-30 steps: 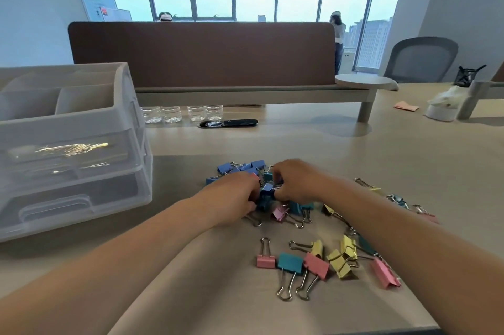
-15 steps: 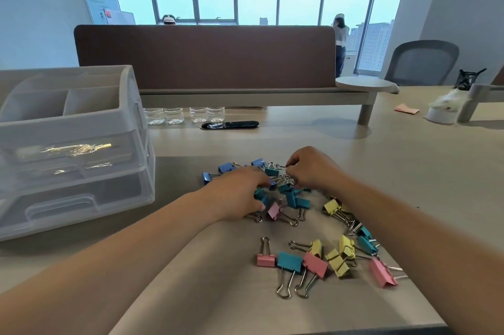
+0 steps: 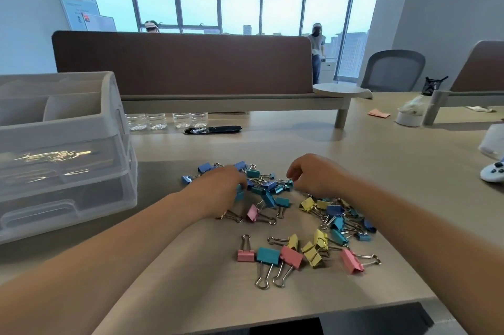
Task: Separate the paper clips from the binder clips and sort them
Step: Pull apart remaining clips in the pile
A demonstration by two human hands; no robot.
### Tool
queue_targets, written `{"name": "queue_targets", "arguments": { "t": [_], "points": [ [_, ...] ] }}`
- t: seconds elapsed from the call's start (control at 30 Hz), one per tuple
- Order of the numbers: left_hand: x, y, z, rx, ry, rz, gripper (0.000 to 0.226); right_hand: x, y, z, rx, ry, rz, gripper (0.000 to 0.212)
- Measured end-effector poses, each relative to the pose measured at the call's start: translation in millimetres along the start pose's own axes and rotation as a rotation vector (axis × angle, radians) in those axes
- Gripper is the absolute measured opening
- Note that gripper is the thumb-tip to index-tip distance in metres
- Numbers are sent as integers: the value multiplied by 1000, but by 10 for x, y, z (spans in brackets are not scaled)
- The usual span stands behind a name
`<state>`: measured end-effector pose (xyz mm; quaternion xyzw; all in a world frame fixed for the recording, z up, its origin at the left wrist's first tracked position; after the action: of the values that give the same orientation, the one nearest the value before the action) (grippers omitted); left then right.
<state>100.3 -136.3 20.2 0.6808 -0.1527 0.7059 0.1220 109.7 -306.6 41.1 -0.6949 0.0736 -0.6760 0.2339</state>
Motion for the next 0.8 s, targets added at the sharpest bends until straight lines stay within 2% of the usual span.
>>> {"name": "queue_targets", "arguments": {
  "t": [0.07,0.17,0.27,0.33,0.4,0.5,0.63,0.77,0.8],
  "points": [
    [90,62,-49,-18,50,-27,26,-110,-18,-44,13,-90,-22,34],
    [100,231,-125,-83,15,-105,45,-219,-25,-77,17,-127,-177,50],
    [43,421,-118,-183,-22,-37,64,-198,10,-51,12,-77,-254,72],
    [-5,481,-73,-219,-53,-1,67,-203,75,-2,-17,-101,-253,87],
    [-70,500,-16,-233,-94,5,67,-239,117,52,-29,-152,-263,92],
    [-99,472,56,-226,-89,-4,59,-311,84,141,4,-212,-257,79],
    [-87,313,97,-179,-33,3,33,-364,-7,257,35,-211,-194,61],
    [-112,130,110,-136,-10,-23,21,-387,-102,403,71,-146,-226,23],
    [-101,100,102,-126,4,-44,19,-391,-137,432,84,-127,-234,18]
  ]
}}
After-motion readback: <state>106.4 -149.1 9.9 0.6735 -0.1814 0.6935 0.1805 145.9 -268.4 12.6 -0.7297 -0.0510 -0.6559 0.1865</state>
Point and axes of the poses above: each hand's wrist, its own z-axis towards the middle knuckle, its own x-axis out of the back of the hand, y = z × x, the point moved 9 cm from there along z, towards the middle knuckle, and after that the axes turned 7 degrees about z, right-handed, at the moved point
